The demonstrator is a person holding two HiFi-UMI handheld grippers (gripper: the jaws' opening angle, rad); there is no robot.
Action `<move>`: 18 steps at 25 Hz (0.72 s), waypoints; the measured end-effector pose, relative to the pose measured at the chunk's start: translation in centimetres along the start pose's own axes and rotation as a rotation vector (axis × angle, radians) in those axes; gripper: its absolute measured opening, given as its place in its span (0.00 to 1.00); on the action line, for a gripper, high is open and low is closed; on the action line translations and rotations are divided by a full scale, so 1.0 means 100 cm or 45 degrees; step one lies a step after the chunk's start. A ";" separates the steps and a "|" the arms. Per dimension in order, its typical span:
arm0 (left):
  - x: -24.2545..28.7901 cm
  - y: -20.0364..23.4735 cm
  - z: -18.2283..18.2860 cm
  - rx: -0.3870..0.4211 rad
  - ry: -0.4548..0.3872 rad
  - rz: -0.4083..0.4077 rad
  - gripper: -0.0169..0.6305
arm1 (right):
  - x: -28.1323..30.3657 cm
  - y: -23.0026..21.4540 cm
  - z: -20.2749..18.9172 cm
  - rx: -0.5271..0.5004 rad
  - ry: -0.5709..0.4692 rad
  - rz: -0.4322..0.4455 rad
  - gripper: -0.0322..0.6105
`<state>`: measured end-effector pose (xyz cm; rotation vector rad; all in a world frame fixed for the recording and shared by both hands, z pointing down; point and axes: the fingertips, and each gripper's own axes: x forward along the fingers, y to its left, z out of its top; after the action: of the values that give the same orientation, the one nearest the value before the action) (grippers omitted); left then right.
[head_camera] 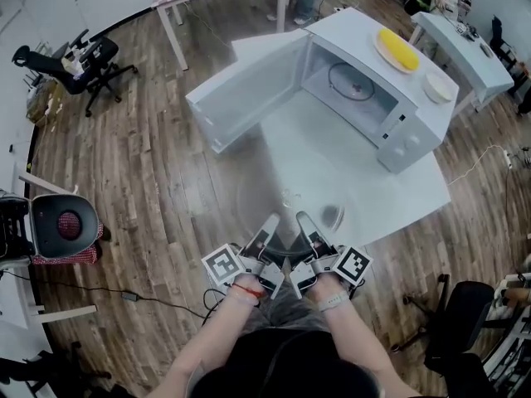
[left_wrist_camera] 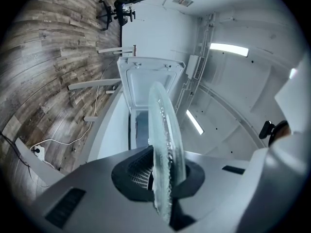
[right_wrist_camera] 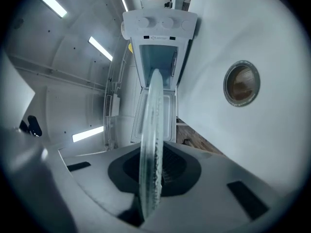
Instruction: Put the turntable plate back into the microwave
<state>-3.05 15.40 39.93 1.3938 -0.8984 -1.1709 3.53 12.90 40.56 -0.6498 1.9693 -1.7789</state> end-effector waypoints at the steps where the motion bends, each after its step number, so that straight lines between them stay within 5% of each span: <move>1: 0.005 0.002 0.001 -0.001 0.008 0.000 0.08 | 0.003 -0.001 0.005 -0.003 -0.007 0.000 0.11; 18: 0.068 0.013 -0.010 -0.025 0.157 -0.013 0.08 | 0.009 -0.005 0.062 -0.008 -0.157 -0.012 0.11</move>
<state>-0.35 8.96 39.99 1.4398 -0.7913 -1.0864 6.47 7.30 40.40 -0.7537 1.8931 -1.6964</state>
